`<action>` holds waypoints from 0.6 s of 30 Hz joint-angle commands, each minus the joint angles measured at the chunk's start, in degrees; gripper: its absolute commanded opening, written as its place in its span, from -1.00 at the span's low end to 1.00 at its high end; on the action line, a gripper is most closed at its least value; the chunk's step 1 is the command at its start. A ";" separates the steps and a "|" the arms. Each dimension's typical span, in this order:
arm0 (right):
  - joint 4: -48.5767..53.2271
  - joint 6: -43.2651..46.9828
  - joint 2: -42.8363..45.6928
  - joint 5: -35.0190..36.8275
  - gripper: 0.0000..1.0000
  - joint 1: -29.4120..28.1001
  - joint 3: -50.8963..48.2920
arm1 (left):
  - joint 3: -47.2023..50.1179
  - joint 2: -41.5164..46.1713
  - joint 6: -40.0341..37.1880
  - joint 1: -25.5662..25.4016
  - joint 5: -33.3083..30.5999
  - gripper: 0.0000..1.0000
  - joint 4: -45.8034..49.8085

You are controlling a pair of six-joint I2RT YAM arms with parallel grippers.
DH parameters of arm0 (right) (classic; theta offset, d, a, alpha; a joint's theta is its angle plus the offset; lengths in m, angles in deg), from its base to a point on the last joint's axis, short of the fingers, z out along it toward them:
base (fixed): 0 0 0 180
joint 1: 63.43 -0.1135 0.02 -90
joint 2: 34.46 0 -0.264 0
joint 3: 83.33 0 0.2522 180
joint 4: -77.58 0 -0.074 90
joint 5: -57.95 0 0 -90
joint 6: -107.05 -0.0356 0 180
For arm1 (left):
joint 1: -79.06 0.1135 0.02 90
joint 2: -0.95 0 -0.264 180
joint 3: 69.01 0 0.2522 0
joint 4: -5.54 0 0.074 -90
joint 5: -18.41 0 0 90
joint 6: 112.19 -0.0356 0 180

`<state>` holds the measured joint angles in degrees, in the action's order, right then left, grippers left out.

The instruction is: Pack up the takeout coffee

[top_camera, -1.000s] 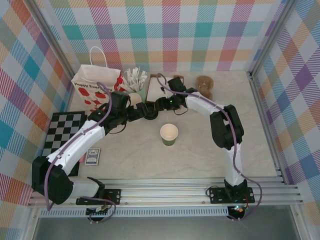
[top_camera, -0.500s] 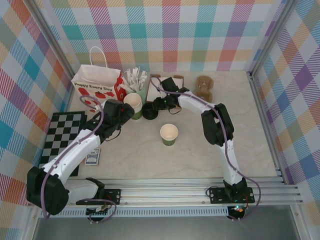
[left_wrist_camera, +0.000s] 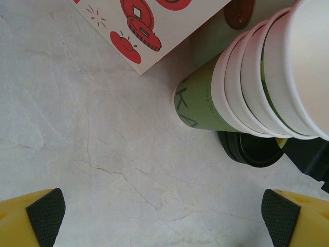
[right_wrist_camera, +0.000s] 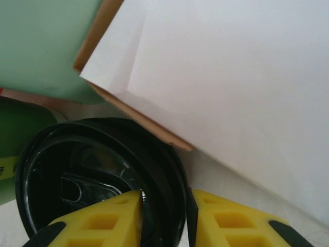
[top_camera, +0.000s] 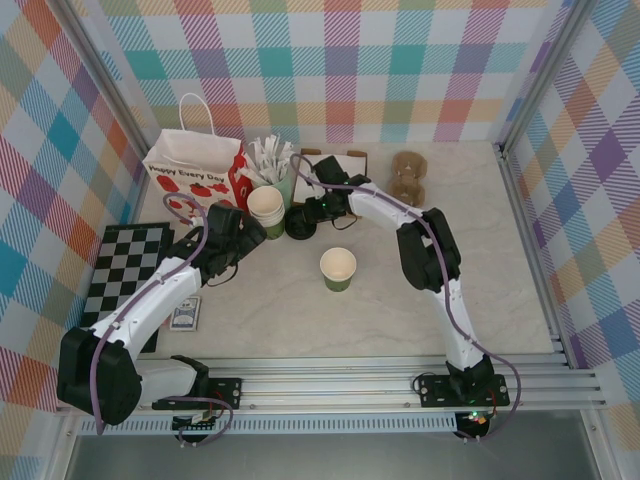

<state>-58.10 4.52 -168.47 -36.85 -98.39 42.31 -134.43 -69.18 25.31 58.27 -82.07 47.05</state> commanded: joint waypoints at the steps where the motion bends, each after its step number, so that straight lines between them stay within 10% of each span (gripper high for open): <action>1: 1.87 1.94 -0.82 1.92 -0.43 -0.89 2.38 | -2.45 -0.78 -3.85 0.49 -1.52 1.00 3.21; 18: 3.11 4.19 1.98 7.88 -0.69 -1.77 3.16 | -5.13 -5.19 -5.21 0.49 0.32 1.00 4.00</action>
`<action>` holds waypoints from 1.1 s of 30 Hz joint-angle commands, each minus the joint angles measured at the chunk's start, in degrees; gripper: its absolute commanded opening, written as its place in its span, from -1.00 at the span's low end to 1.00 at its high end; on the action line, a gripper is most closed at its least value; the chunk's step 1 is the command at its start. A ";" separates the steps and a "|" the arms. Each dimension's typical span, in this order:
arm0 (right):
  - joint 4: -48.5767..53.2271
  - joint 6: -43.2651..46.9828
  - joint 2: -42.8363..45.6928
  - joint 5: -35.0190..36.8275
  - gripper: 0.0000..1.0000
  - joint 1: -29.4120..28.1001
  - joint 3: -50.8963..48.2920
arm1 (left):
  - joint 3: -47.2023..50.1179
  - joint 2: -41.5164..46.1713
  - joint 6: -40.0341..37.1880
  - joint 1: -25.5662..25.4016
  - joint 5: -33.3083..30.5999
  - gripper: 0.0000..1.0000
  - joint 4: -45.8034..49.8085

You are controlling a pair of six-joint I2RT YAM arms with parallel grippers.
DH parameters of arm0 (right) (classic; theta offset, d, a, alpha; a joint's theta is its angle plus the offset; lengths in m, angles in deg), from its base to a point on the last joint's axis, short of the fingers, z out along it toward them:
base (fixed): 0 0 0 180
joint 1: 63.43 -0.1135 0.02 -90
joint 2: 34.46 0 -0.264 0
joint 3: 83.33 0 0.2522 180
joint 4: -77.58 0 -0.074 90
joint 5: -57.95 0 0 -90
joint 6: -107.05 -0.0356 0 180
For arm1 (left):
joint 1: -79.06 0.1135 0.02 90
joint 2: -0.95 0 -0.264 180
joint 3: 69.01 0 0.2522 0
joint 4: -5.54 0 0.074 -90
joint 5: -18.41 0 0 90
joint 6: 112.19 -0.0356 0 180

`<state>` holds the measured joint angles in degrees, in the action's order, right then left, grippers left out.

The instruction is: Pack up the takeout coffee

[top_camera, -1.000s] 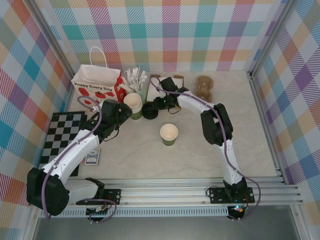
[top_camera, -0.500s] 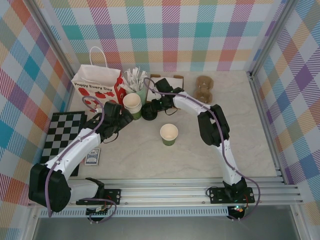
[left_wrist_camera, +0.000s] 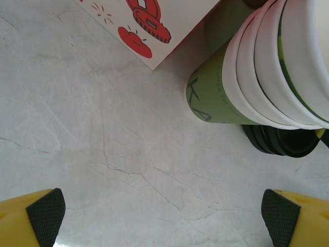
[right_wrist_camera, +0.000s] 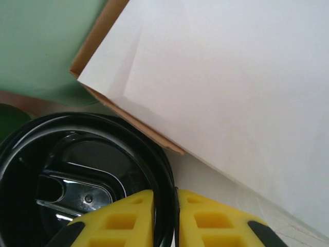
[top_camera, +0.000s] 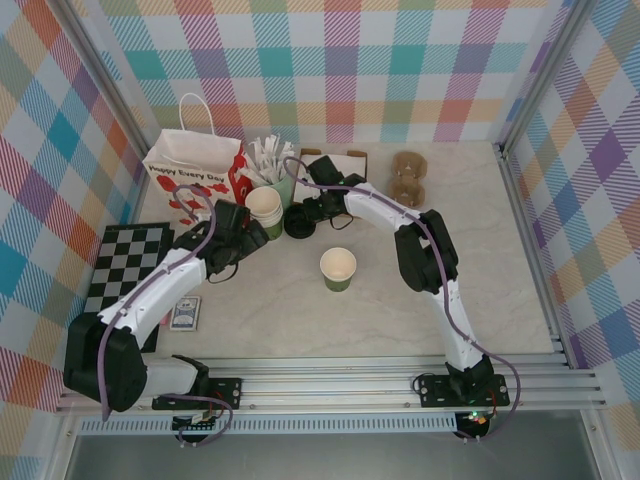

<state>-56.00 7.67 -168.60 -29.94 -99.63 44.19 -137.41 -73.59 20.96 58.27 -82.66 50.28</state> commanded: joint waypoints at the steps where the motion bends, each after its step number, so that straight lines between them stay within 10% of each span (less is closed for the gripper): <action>1: 1.03 1.04 2.21 1.13 -0.70 -0.53 1.21 | -2.28 -0.90 -0.84 0.49 1.03 1.00 0.49; 25: -25.29 11.41 21.39 9.62 -0.86 -3.08 -24.36 | -2.28 1.52 -2.40 1.02 19.15 0.98 -14.55; 33: -31.07 17.83 26.87 10.89 -0.87 -5.21 -30.64 | -10.08 -4.33 -11.45 0.94 23.55 0.70 -9.31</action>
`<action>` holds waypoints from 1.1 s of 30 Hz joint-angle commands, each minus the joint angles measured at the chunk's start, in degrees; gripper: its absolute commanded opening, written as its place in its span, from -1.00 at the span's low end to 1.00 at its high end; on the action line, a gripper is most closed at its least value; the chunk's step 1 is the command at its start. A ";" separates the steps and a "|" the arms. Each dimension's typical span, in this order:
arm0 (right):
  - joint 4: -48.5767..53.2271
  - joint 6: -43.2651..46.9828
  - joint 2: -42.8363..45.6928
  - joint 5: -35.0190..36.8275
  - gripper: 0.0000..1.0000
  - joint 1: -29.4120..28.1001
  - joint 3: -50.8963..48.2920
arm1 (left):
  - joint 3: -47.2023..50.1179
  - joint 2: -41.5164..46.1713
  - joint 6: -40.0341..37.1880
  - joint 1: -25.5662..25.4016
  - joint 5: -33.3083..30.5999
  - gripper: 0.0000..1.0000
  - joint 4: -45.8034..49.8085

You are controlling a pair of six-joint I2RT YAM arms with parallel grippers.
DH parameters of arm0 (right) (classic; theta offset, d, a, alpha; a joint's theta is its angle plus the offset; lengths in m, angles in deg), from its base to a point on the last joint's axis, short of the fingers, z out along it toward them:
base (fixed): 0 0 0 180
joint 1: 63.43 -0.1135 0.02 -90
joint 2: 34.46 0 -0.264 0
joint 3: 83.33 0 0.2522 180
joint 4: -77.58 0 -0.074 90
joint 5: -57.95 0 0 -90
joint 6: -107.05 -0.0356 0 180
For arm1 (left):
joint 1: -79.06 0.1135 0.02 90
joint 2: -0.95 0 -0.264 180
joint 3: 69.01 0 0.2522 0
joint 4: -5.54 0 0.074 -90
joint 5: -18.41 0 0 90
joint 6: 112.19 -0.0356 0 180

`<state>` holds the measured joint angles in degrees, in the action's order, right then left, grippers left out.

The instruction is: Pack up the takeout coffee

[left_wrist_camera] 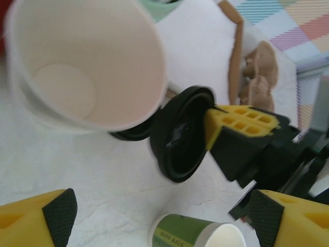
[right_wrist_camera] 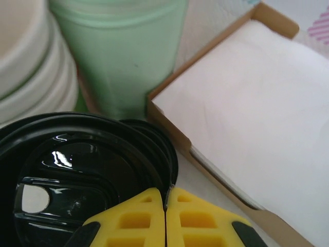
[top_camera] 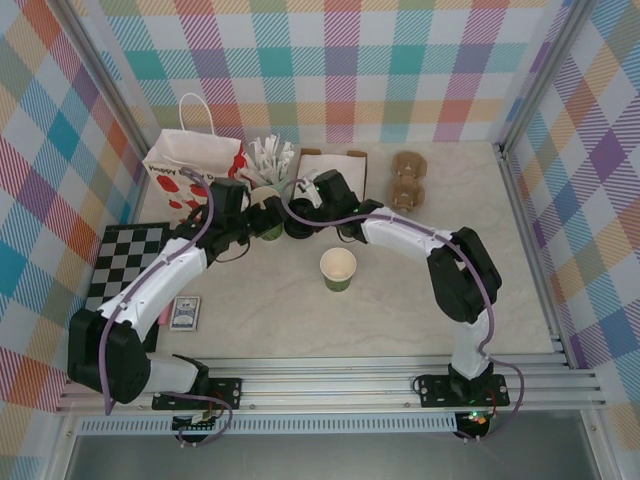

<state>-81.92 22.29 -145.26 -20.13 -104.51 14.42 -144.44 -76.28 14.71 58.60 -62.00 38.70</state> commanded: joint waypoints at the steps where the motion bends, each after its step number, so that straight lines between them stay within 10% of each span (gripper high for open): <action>1: -5.08 3.20 4.01 1.10 -0.87 -0.66 -1.10 | -3.65 -2.21 -6.10 0.52 2.66 0.65 2.82; 22: -1.06 -1.23 6.81 3.55 -0.88 -3.81 0.36 | -8.02 -8.41 -8.08 -1.85 -0.97 0.09 2.66; 33: 3.63 -5.71 6.92 0.87 -0.85 -3.92 2.60 | -8.15 -8.34 -10.44 -3.24 -1.72 -0.82 2.66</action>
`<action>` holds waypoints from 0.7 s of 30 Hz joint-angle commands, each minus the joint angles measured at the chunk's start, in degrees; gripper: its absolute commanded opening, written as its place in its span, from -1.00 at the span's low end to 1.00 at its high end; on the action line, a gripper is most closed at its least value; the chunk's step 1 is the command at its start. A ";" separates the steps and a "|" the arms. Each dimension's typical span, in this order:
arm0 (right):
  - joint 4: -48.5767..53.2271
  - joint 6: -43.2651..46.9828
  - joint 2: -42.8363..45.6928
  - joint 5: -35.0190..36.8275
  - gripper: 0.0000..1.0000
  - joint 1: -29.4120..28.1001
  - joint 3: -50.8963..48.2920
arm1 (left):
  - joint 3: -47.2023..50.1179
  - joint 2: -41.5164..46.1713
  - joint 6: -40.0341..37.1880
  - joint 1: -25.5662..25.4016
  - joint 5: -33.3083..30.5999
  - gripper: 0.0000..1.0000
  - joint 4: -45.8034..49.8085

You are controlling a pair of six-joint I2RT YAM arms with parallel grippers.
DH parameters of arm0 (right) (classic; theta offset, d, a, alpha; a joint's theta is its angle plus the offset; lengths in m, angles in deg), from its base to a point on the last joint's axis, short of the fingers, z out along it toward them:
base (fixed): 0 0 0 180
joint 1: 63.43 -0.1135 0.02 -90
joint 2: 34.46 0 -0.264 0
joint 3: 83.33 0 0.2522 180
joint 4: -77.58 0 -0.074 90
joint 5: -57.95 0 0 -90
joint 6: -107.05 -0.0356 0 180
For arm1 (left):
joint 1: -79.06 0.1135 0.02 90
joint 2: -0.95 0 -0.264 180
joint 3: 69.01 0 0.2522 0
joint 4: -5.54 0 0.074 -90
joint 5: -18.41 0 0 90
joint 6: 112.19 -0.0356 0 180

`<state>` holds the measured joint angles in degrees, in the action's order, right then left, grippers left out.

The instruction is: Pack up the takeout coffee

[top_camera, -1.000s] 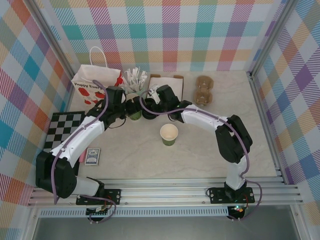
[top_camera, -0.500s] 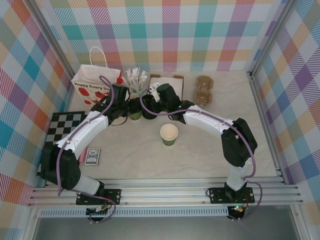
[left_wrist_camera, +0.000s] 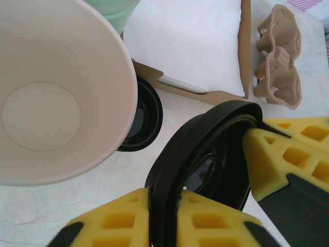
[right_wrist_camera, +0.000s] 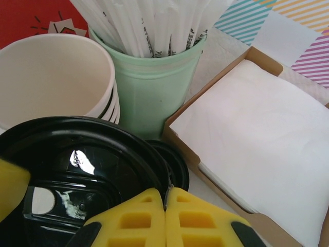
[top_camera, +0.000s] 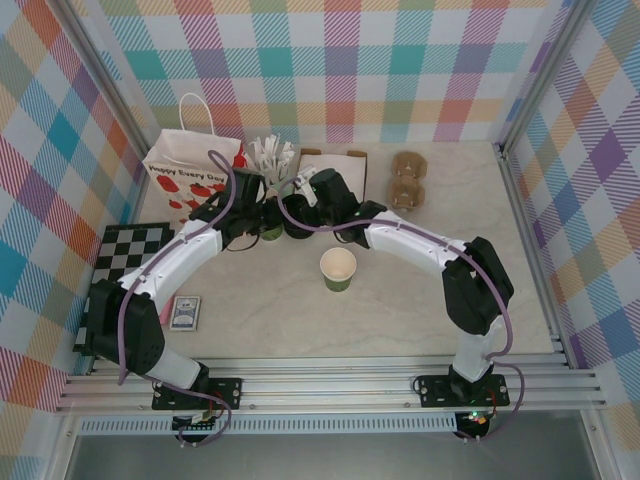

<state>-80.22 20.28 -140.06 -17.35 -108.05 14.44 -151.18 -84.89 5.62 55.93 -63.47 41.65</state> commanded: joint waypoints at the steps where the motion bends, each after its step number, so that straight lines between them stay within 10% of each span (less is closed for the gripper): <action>1: 2.74 -4.35 1.65 -2.49 -0.82 -0.37 3.00 | -1.47 0.44 -1.74 -0.65 -0.38 -0.87 -0.29; 9: 9.34 -13.70 1.67 -4.77 -0.35 0.15 5.47 | -2.17 1.70 -6.22 -1.01 -3.38 -1.00 0.75; 21: 10.89 -16.05 1.19 -9.27 -0.53 1.20 6.08 | -1.29 3.36 -7.34 -1.18 -2.20 -1.00 -0.09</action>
<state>-70.99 5.31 -140.04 -24.04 -107.26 19.82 -151.24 -84.04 -0.85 55.34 -66.70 42.74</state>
